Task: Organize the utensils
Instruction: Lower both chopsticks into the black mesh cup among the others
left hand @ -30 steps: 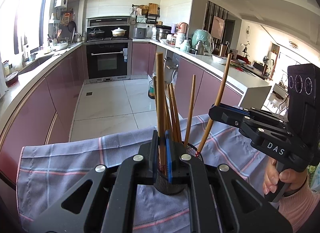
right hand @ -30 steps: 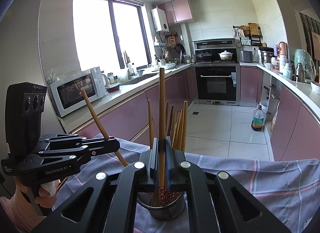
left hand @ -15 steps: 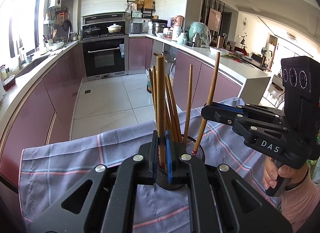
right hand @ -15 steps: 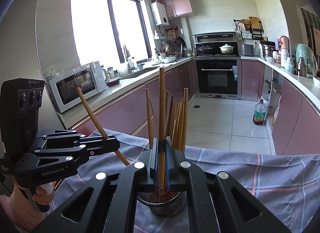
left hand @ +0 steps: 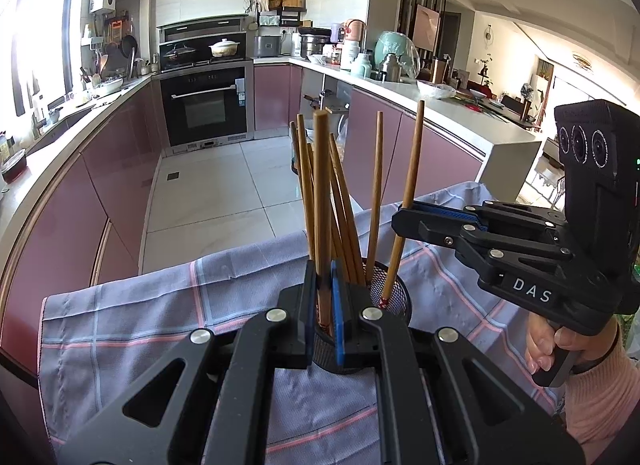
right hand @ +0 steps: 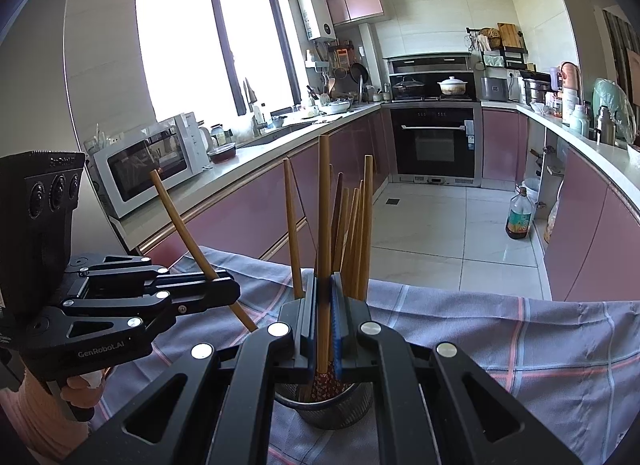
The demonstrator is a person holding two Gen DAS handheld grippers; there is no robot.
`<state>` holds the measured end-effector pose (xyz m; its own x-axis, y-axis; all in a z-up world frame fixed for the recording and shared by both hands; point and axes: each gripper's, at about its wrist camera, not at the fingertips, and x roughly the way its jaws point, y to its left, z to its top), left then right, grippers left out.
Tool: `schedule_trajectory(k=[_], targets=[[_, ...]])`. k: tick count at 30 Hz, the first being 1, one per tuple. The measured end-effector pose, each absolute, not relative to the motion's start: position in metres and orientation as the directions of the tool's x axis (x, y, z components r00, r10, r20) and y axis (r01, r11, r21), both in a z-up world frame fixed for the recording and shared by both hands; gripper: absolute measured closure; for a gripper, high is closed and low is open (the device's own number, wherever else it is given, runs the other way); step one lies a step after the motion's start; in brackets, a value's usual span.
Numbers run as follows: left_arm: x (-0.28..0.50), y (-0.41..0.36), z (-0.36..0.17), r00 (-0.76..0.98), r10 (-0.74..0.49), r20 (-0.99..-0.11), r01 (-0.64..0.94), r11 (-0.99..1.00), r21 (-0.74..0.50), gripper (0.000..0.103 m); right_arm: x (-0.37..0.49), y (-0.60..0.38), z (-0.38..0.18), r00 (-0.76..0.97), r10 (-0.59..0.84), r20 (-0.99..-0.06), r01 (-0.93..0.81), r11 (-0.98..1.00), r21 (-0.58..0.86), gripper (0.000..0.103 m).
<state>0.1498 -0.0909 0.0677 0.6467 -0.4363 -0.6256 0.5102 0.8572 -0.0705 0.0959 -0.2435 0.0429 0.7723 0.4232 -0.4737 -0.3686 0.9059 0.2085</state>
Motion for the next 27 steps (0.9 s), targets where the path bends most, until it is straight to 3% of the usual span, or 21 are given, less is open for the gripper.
schedule_trajectory(k=[27], targets=[[0.178, -0.096, 0.034, 0.626, -0.403, -0.667, 0.465, 0.88, -0.095, 0.095, 0.113, -0.247, 0.027, 0.763, 0.395, -0.512, -0.324, 0.919, 0.226, 0.095]])
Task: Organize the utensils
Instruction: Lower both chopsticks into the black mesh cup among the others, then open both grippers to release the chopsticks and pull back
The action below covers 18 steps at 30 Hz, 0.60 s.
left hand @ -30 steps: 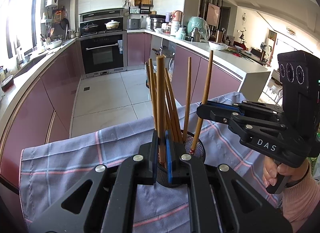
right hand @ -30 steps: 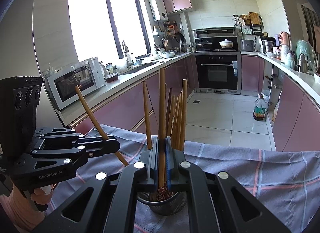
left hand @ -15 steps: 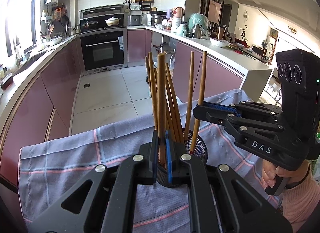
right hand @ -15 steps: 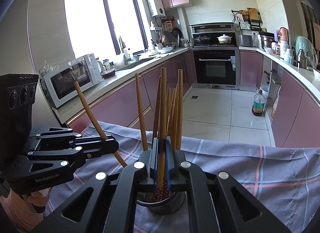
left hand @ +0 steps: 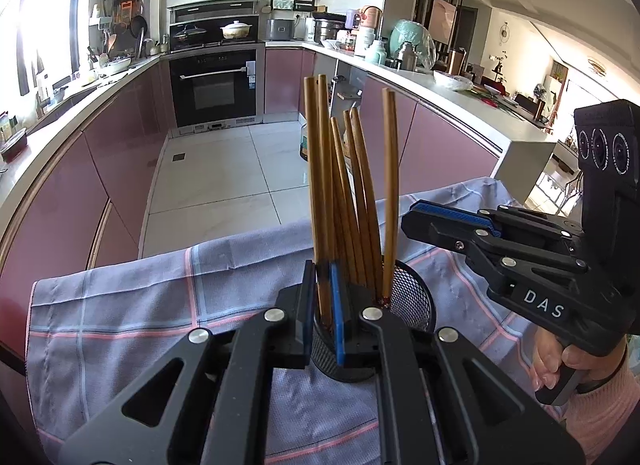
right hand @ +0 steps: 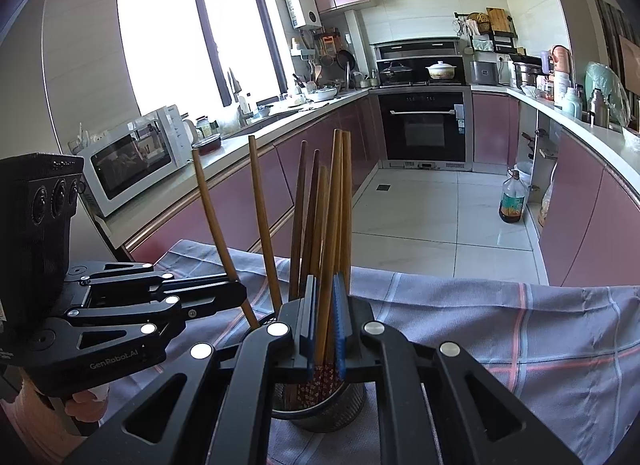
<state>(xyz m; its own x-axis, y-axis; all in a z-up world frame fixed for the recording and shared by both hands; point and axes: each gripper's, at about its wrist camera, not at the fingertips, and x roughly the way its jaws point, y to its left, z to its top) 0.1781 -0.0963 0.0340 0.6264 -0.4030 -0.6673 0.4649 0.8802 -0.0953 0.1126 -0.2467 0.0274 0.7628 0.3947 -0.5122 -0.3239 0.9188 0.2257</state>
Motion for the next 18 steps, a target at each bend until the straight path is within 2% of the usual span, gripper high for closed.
schedule_trajectory(k=[8, 12, 15, 16, 17, 18], targets=[[0.18, -0.093, 0.026, 0.631, -0.413, -0.657, 0.457, 0.882, -0.115, 0.086, 0.11, -0.249, 0.027, 0.76, 0.405, -0.508, -0.332, 0.914, 0.233, 0.094], [0.174, -0.087, 0.023, 0.654, -0.4, -0.642, 0.427, 0.896, -0.123, 0.071, 0.102, -0.248, 0.026, 0.763, 0.407, -0.503, -0.334, 0.913, 0.233, 0.088], [0.165, -0.083, 0.021, 0.679, -0.382, -0.627, 0.403, 0.908, -0.118, 0.065, 0.094, -0.245, 0.025, 0.773, 0.396, -0.496, -0.332, 0.918, 0.216, 0.073], [0.162, -0.081, 0.02, 0.692, -0.371, -0.62, 0.39, 0.914, -0.112, 0.062, 0.088, -0.245, 0.025, 0.783, 0.385, -0.489, -0.328, 0.923, 0.201, 0.063], [0.158, -0.079, 0.018, 0.705, -0.357, -0.613, 0.376, 0.921, -0.105, 0.054, 0.088, -0.245, 0.025, 0.783, 0.385, -0.489, -0.328, 0.923, 0.201, 0.056], [0.155, -0.076, 0.018, 0.716, -0.344, -0.607, 0.362, 0.927, -0.099, 0.047, 0.084, -0.244, 0.024, 0.79, 0.377, -0.483, -0.325, 0.926, 0.191, 0.052]])
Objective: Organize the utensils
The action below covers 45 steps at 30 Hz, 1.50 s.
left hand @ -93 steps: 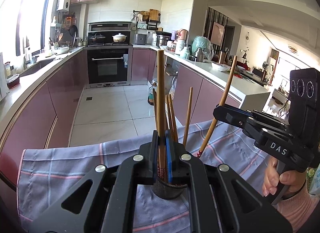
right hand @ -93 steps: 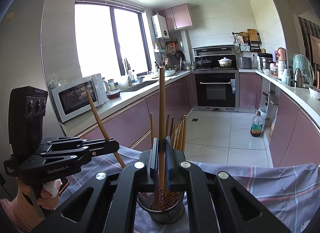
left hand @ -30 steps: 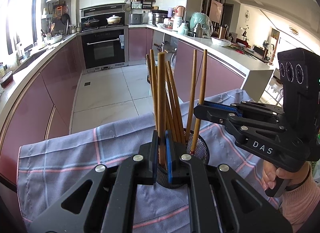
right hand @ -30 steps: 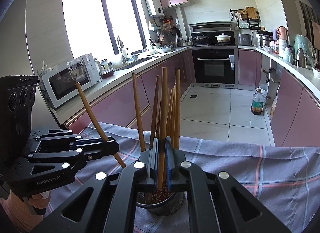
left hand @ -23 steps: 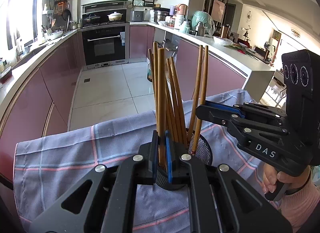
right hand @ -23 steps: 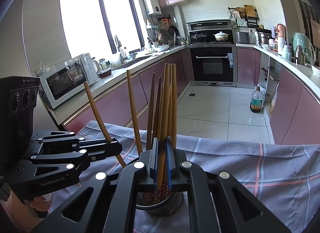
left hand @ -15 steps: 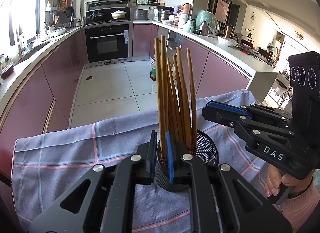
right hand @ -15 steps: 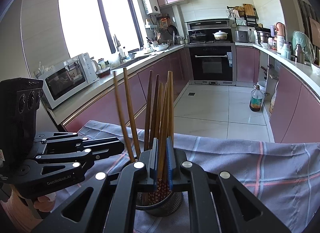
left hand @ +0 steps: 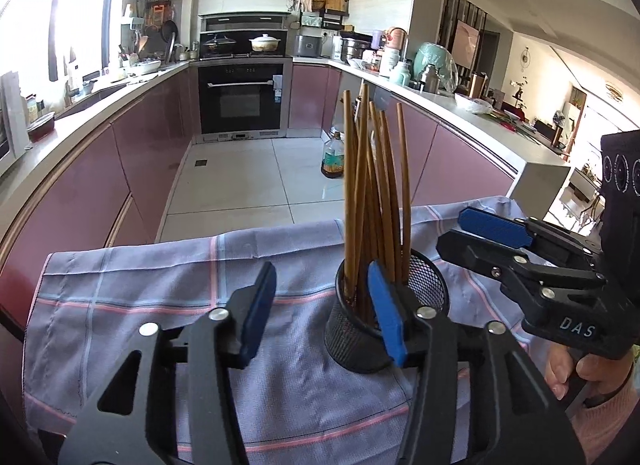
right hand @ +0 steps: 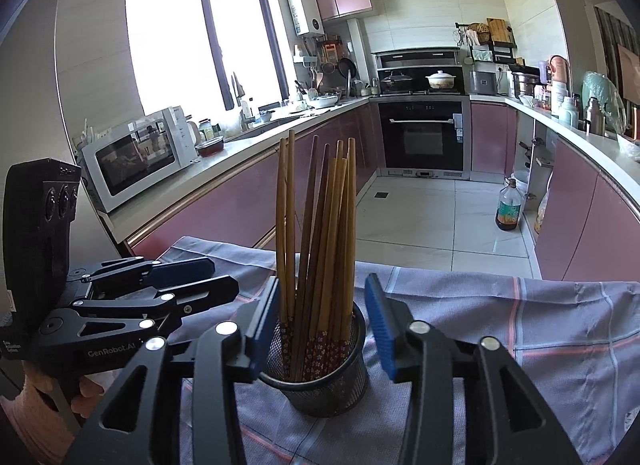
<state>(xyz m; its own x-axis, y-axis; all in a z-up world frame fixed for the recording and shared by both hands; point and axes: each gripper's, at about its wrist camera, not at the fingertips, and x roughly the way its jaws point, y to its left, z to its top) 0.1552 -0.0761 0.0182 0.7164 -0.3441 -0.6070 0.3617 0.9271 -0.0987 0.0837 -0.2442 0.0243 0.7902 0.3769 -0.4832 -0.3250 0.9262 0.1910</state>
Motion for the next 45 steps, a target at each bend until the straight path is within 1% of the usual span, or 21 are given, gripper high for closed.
schedule_trajectory(k=[1, 2, 3, 4, 5, 6, 7, 8, 10, 11, 18, 24, 27, 34, 45], targets=[[0.151, -0.072, 0.018, 0.731, -0.329, -0.598, 0.346, 0.934, -0.092, 0.043, 0.079, -0.244, 0.024, 0.798, 0.367, -0.478, -0.318, 0.93, 0.184, 0.048], [0.147, -0.068, 0.018, 0.743, -0.32, -0.588, 0.334, 0.938, -0.088, 0.041, 0.076, -0.246, 0.022, 0.801, 0.364, -0.476, -0.314, 0.931, 0.185, 0.047], [0.143, -0.064, 0.017, 0.756, -0.308, -0.578, 0.319, 0.944, -0.086, 0.035, 0.073, -0.247, 0.021, 0.801, 0.365, -0.475, -0.312, 0.931, 0.189, 0.046], [0.138, -0.06, 0.017, 0.769, -0.292, -0.568, 0.303, 0.95, -0.079, 0.031, 0.07, -0.247, 0.019, 0.802, 0.364, -0.473, -0.31, 0.931, 0.192, 0.041], [0.133, -0.057, 0.017, 0.785, -0.275, -0.556, 0.289, 0.955, -0.065, 0.024, 0.066, -0.248, 0.018, 0.808, 0.356, -0.47, -0.302, 0.934, 0.189, 0.037], [0.128, -0.055, 0.017, 0.8, -0.258, -0.542, 0.278, 0.959, -0.048, 0.018, 0.062, -0.248, 0.017, 0.814, 0.35, -0.465, -0.297, 0.937, 0.186, 0.031], [0.123, -0.052, 0.016, 0.81, -0.247, -0.531, 0.27, 0.962, -0.034, 0.011, 0.057, -0.247, 0.015, 0.82, 0.345, -0.457, -0.295, 0.939, 0.179, 0.025], [0.118, -0.05, 0.015, 0.819, -0.236, -0.523, 0.262, 0.965, -0.024, 0.006, 0.053, -0.246, 0.014, 0.825, 0.339, -0.451, -0.294, 0.941, 0.17, 0.022], [0.107, -0.046, 0.012, 0.838, -0.208, -0.505, 0.237, 0.972, -0.008, 0.005, 0.042, -0.243, 0.012, 0.844, 0.315, -0.434, -0.284, 0.949, 0.136, 0.009], [0.103, -0.043, 0.011, 0.841, -0.201, -0.502, 0.23, 0.973, -0.004, 0.005, 0.038, -0.242, 0.012, 0.852, 0.306, -0.425, -0.279, 0.952, 0.126, 0.006], [0.068, -0.027, 0.004, 0.87, -0.147, -0.47, 0.163, 0.987, -0.008, 0.005, 0.009, -0.233, 0.006, 0.873, 0.289, -0.392, -0.286, 0.956, 0.068, 0.006], [0.042, -0.019, 0.007, 0.895, -0.124, -0.428, 0.13, 0.991, -0.017, 0.005, -0.009, -0.232, 0.004, 0.885, 0.298, -0.358, -0.281, 0.954, 0.099, 0.006], [0.028, -0.021, 0.012, 0.913, -0.105, -0.394, 0.114, 0.993, -0.002, 0.005, -0.018, -0.23, 0.004, 0.894, 0.301, -0.332, -0.28, 0.954, 0.11, 0.006], [0.006, -0.021, 0.02, 0.927, -0.103, -0.36, 0.11, 0.994, 0.0, 0.005, -0.029, -0.223, 0.006, 0.908, 0.288, -0.305, -0.277, 0.958, 0.079, 0.006], [-0.014, -0.02, 0.03, 0.939, -0.093, -0.33, 0.098, 0.995, -0.001, 0.005, -0.044, -0.227, 0.009, 0.923, 0.289, -0.256, -0.275, 0.957, 0.09, 0.006]])
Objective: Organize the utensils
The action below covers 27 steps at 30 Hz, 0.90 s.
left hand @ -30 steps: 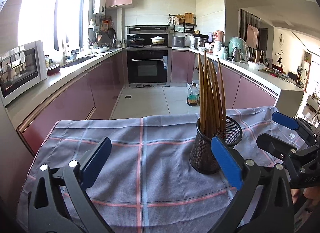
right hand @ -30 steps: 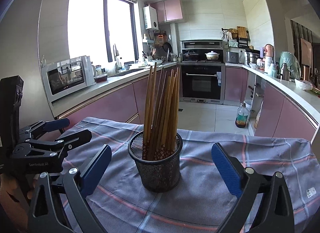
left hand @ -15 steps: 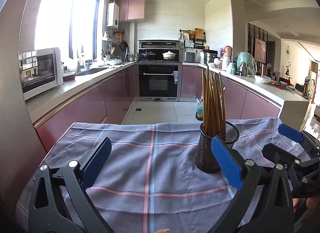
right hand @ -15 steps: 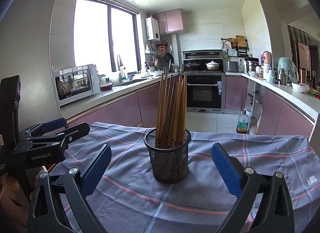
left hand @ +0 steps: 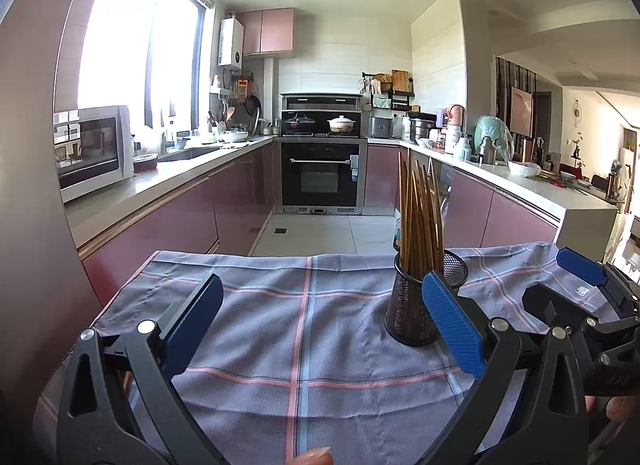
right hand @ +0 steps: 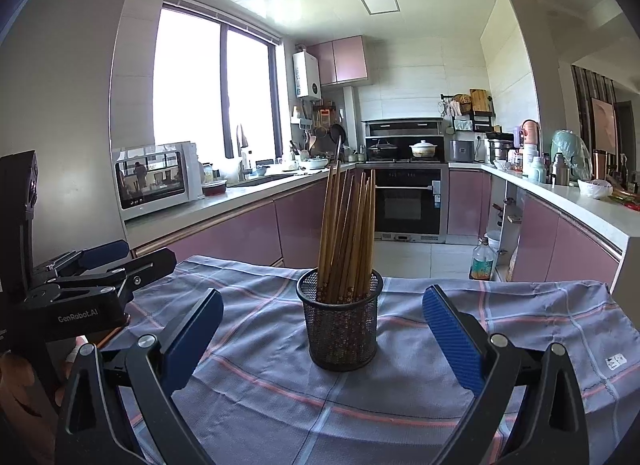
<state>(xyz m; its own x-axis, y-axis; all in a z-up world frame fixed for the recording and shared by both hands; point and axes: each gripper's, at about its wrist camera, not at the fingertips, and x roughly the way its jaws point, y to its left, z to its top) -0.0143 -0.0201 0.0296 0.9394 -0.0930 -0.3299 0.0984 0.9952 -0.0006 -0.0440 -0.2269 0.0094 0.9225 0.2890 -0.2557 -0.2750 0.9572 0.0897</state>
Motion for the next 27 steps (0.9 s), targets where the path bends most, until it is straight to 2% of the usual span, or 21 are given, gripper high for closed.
schedule_trajectory(k=[12, 27], targets=[[-0.029, -0.017, 0.038, 0.96, -0.082, -0.267, 0.087, 0.996, 0.007, 0.005, -0.05, -0.226, 0.012, 0.926, 0.291, -0.241, -0.277, 0.956, 0.092, 0.006], [-0.035, -0.017, 0.038, 0.965, -0.076, -0.25, 0.079, 0.997, 0.003, 0.005, -0.052, -0.228, 0.014, 0.93, 0.286, -0.228, -0.271, 0.958, 0.097, 0.006]])
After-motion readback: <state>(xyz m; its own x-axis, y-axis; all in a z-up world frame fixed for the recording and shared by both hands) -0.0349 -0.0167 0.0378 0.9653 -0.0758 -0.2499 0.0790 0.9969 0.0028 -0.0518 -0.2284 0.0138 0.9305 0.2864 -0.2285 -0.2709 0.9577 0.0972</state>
